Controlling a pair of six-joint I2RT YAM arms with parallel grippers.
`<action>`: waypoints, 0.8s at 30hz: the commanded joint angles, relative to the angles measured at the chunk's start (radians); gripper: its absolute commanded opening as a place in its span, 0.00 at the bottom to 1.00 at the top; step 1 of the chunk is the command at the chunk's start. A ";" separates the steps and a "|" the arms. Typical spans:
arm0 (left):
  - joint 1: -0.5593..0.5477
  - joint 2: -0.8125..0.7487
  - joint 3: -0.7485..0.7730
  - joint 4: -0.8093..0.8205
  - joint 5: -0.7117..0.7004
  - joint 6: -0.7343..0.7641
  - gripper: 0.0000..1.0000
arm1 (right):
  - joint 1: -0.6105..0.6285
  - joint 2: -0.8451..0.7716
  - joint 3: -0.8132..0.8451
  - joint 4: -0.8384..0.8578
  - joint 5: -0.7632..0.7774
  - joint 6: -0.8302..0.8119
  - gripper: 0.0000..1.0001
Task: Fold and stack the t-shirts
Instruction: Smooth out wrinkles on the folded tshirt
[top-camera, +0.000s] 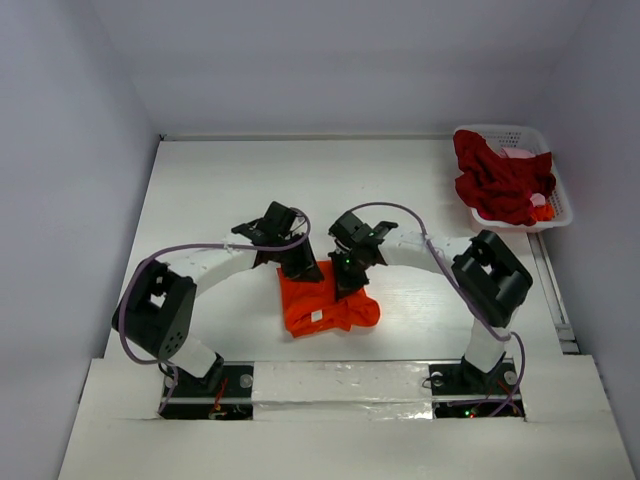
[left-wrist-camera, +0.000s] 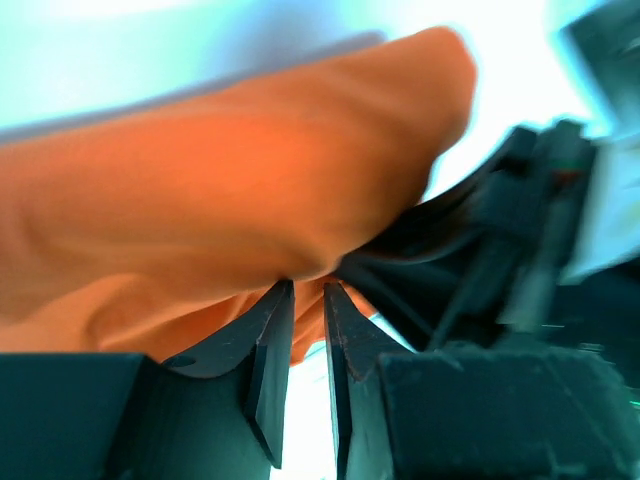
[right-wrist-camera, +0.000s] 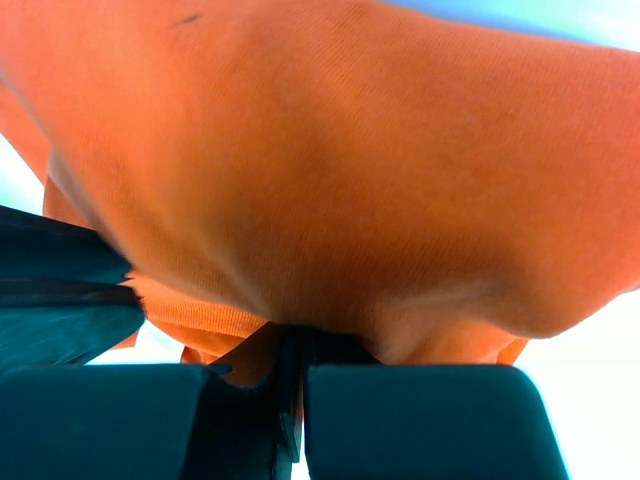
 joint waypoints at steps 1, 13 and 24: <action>-0.004 0.002 0.046 -0.003 -0.012 0.014 0.16 | 0.016 -0.048 -0.033 0.022 -0.003 0.011 0.00; -0.013 0.231 -0.007 0.185 -0.003 0.000 0.12 | 0.025 -0.066 -0.027 0.001 0.003 0.008 0.00; -0.013 0.344 -0.021 0.239 -0.005 -0.004 0.10 | 0.034 -0.108 -0.072 -0.010 0.011 0.005 0.00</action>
